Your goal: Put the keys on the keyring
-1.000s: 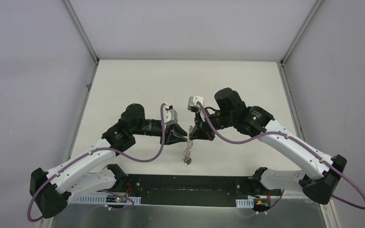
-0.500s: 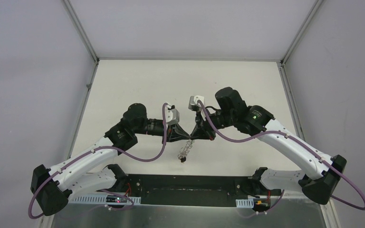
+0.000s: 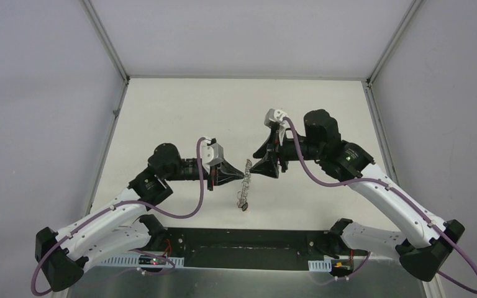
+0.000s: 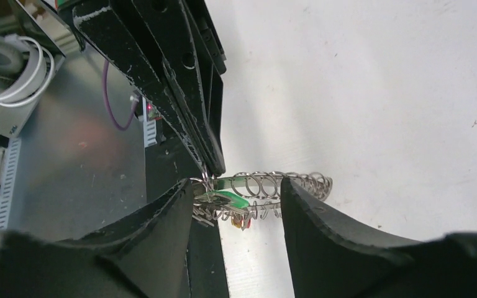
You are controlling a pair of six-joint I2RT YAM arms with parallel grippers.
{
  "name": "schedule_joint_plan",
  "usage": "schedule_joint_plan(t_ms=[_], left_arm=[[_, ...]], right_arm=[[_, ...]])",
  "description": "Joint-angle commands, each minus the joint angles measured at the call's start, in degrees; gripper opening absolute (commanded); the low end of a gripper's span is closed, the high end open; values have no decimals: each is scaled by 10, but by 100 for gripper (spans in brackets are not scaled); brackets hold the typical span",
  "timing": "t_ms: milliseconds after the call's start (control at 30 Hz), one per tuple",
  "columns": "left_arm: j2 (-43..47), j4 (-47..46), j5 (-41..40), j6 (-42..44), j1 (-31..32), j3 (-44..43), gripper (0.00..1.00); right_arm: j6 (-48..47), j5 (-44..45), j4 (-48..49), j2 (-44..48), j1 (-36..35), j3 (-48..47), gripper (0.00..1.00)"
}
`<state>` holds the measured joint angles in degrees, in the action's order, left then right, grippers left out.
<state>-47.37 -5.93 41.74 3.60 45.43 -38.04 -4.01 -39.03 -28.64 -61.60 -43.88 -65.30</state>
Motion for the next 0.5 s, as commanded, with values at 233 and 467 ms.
schedule_joint_plan(t_ms=[233, 467], left_arm=[[78, -271, -46, -63, 5, 85, 0], [70, -410, -86, -116, 5, 129, 0]], right_arm=[[65, -90, 122, 38, 25, 31, 53], [93, -124, 199, 66, 29, 58, 51]])
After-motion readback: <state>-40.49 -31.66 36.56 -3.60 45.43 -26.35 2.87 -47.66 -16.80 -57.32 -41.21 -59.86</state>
